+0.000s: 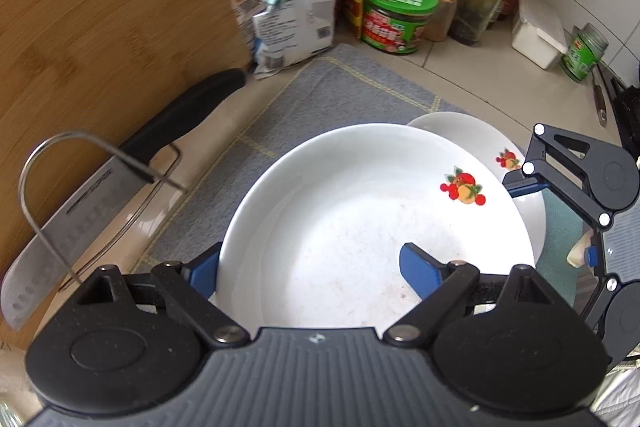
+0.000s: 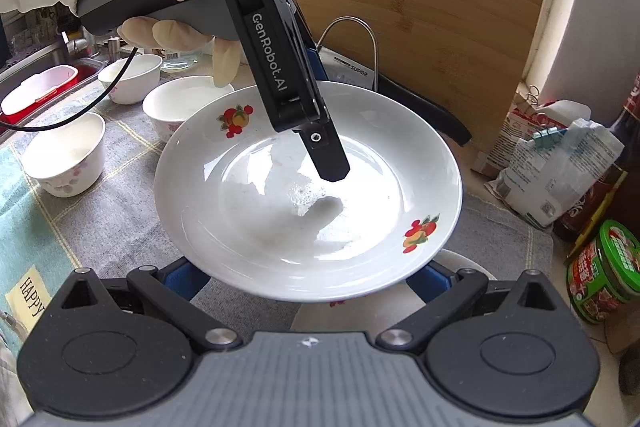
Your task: Organize plates and bowls
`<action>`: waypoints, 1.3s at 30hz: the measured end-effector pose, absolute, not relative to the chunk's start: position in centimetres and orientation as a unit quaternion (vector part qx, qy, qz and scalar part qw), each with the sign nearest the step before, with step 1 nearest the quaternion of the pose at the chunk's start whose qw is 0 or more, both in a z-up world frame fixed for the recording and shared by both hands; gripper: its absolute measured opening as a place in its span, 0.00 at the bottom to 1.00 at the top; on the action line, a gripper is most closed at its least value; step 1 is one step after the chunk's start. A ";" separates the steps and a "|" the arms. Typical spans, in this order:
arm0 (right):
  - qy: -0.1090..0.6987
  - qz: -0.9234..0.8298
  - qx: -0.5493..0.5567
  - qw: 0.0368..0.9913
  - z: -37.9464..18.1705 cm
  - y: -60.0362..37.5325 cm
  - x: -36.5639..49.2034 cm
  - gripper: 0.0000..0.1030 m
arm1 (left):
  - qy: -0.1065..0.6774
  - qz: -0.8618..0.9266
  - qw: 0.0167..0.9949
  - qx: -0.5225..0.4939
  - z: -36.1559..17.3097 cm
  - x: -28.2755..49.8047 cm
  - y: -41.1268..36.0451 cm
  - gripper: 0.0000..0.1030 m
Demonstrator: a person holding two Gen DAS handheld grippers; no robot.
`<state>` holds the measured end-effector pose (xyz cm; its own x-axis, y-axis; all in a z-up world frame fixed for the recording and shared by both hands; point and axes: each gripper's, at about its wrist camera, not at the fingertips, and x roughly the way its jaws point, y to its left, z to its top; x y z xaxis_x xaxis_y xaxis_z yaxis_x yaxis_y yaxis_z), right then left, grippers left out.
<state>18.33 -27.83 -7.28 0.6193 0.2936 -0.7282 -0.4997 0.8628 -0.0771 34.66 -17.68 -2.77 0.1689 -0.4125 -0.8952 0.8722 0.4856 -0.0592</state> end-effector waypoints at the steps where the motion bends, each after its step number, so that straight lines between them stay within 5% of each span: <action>1: 0.375 0.218 -0.135 0.891 -7.3 -28.0 18.0 1.00 | 0.466 -0.447 0.722 0.249 -2.8 34.5 -18.1 0.88; 39: 0.420 0.084 -0.059 0.902 -9.6 -36.0 12.9 1.00 | 0.443 -0.548 0.642 0.302 -7.3 31.0 -30.6 0.88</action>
<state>12.94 -36.03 -9.63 0.6331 0.1023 -0.7673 -0.2006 0.9790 -0.0350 30.97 -30.62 -7.27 0.0081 -0.4363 -0.8998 0.9713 0.2174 -0.0967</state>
